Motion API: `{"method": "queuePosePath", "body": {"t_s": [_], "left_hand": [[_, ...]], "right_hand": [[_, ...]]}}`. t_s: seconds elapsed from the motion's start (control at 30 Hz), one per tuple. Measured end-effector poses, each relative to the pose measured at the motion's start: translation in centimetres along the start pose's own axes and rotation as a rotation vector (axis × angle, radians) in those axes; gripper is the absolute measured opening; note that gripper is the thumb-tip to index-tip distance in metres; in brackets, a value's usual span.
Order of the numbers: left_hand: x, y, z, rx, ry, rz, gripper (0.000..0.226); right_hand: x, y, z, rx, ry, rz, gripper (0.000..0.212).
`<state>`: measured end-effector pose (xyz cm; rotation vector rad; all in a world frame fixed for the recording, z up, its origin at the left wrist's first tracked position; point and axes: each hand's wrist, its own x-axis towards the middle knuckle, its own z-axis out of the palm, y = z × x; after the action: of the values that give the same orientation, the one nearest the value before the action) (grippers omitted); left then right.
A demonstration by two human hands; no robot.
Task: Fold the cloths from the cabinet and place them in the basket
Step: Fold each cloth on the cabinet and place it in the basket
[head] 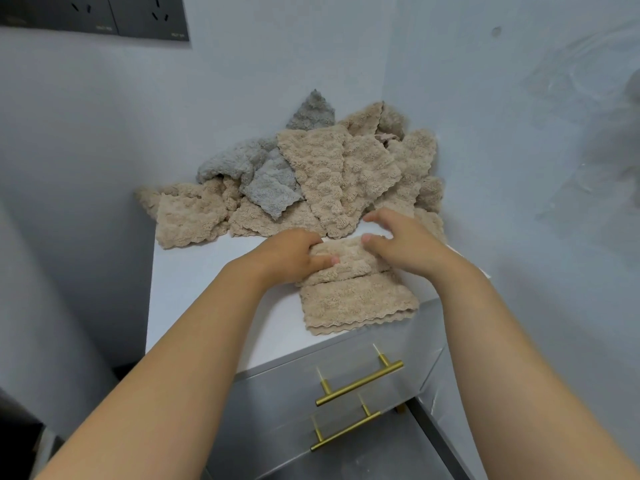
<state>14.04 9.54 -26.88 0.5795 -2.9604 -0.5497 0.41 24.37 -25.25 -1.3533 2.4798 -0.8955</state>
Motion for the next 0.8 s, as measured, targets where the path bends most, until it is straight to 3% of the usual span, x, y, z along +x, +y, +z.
{"method": "queuePosePath", "body": {"t_s": [0.1,0.27,0.33,0.43,0.53,0.63,0.8], "left_hand": [[-0.1,0.3,-0.2,-0.048,-0.020,-0.054,0.037],[-0.8,-0.3,-1.6,-0.236,-0.118,-0.104,0.046],[-1.0,-0.2,-2.0,-0.265,-0.056,-0.100,0.051],[-0.8,0.4,-1.8,-0.220,0.150,-0.096,0.057],[-0.4,0.7,-1.4,-0.133,0.314,-0.030,0.041],[-0.2,0.5,-0.8,0.017,0.374,0.051,0.033],[-0.9,0.1,-1.5,-0.079,0.103,0.101,0.024]], "right_hand": [[-0.1,-0.3,0.7,-0.034,-0.172,0.007,0.048],[-0.2,-0.9,0.0,-0.149,-0.287,0.036,0.054],[-0.1,-1.0,0.0,-0.144,-0.245,0.023,0.044],[0.2,-0.9,0.2,-0.143,-0.031,-0.022,0.028],[0.6,-0.9,0.6,-0.193,0.160,-0.105,0.029],[0.6,-0.6,1.1,-0.215,0.182,-0.124,0.036],[0.0,-0.7,0.3,-0.193,-0.020,-0.069,0.042]]}}
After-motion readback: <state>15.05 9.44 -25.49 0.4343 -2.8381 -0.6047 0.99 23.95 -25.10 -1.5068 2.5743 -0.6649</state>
